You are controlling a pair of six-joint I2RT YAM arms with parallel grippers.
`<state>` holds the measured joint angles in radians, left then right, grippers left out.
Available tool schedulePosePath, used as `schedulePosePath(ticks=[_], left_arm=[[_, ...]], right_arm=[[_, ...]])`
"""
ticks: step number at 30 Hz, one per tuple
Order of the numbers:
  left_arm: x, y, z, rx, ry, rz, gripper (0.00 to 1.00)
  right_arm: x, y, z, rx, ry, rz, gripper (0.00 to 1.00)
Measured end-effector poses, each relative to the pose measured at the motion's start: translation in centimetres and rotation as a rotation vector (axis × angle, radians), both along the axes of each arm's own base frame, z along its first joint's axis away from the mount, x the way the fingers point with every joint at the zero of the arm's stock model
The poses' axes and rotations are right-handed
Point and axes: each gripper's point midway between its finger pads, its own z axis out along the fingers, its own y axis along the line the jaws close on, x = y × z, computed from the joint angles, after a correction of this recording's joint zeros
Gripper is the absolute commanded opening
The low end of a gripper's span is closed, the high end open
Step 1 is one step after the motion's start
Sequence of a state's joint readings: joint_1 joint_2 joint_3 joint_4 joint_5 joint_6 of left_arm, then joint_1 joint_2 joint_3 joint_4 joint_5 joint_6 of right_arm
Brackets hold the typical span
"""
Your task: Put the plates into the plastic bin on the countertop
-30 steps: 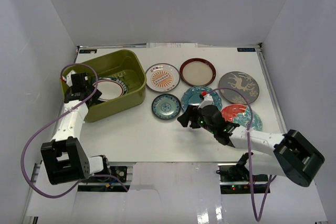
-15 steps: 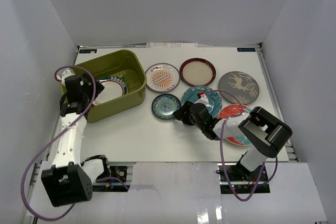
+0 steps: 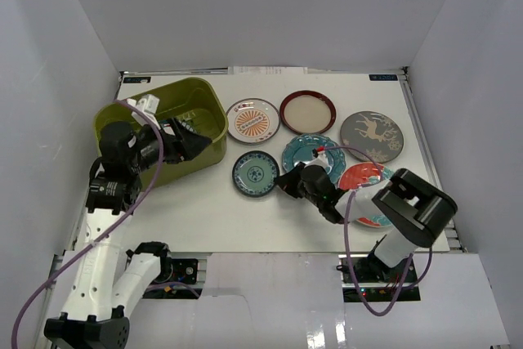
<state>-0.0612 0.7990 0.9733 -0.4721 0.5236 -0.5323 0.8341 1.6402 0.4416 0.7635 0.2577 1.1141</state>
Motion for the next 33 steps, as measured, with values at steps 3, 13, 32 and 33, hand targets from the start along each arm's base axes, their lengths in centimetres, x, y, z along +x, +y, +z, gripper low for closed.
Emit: schedulePosePath(ticks=[3,13,32,33], left_arm=[[-2.5,-2.2,-1.8,-0.016,0.071,-0.14,0.84],[-7.8,-4.5,-12.8,-0.062,0.438,-0.309,0.81],[-7.8,-9.1,-15.6,-0.048,0.451,-0.404,0.1],[-7.6,-9.1,-15.9,-0.038,0.456,-0.398,0.05]], right_arm=[[-1.6,-0.6,1.9,0.022,-0.042,0.052,0.08],[-6.2,-2.3,11.2,0.08,-0.296,0.264,0.08],[-10.4,-1.6,10.4,0.066,-0.258,0.506,0.08],[-10.2,-1.6,10.3,0.066,-0.256,0.5,0.08]])
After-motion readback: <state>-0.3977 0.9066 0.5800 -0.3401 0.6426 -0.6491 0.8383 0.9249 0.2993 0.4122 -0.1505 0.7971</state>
